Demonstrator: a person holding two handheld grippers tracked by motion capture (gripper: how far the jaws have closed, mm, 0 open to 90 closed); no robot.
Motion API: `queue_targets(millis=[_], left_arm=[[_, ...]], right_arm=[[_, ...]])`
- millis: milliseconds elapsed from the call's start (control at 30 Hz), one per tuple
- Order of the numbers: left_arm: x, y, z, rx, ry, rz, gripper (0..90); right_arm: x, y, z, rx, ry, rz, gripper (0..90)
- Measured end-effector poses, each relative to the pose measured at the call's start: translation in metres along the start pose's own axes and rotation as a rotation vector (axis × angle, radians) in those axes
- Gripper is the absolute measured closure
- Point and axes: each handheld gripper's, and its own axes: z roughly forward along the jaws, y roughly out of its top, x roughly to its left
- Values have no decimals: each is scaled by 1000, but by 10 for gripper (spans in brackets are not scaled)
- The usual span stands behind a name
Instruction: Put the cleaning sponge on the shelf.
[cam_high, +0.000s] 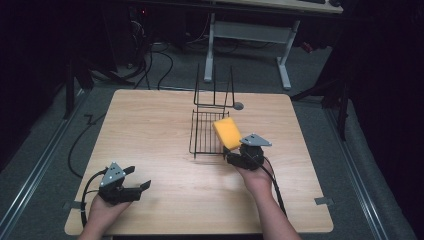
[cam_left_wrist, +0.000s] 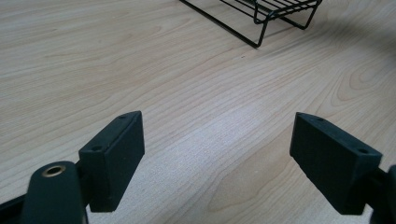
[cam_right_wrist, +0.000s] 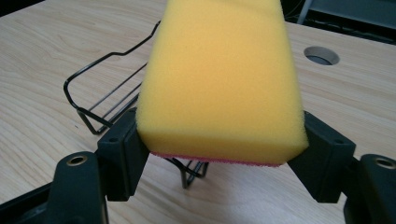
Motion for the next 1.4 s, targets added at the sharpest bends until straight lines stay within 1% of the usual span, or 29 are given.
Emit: queue_targets(millis=[100,167,300,333,367,400,433,467,500,600,633,700,800,867,933,1000,1033,1067,1167,1400], left_arm=[[0,0,0,-2,-1,-2,186],[0,0,0,-1,-3,-2,186],[1,0,0,-3,-6,-3,185],[1,0,0,-2,-7,-3,186],[1,0,0,-4,-7,-3,186],[1,0,0,-4,-7,-3,185],[1,0,0,-12,-6,-9,186],[1,0,0,-12,-6,-9,185],[2,0,0,-9,-6,-9,186],[2,0,0,-7,-6,-9,186],[2,0,0,-6,-7,-5,186],[2,0,0,-6,-7,-5,186],[2,0,0,-10,-7,-9,186],[2,0,0,-11,-7,-9,186],[2,0,0,-10,-7,-9,186],[2,0,0,-11,-8,-8,185],[2,0,0,-11,-8,-8,185],[2,0,0,-11,-8,-8,186],[2,0,-1,-15,-7,-10,186],[3,0,-1,-15,-8,-11,186]], right_arm=[[2,3,5,2,6,-7,278],[7,6,12,11,13,-9,278],[11,9,19,11,24,-12,278],[13,9,21,15,26,-13,278],[16,10,27,33,29,-24,277],[16,10,27,33,29,-24,277],[18,11,32,36,32,-25,277],[18,11,32,36,32,-25,277],[20,14,36,36,37,-16,277],[21,16,40,30,39,-20,277],[21,19,44,40,39,-29,277],[22,20,46,41,39,-33,277],[24,24,53,44,42,-28,277],[24,24,54,42,43,-28,276],[24,24,58,51,39,-23,275],[24,22,64,76,30,-17,272],[24,21,66,82,26,-25,272],[24,21,66,82,26,-25,272],[24,18,72,106,16,-28,270],[26,16,77,127,14,-39,268]])
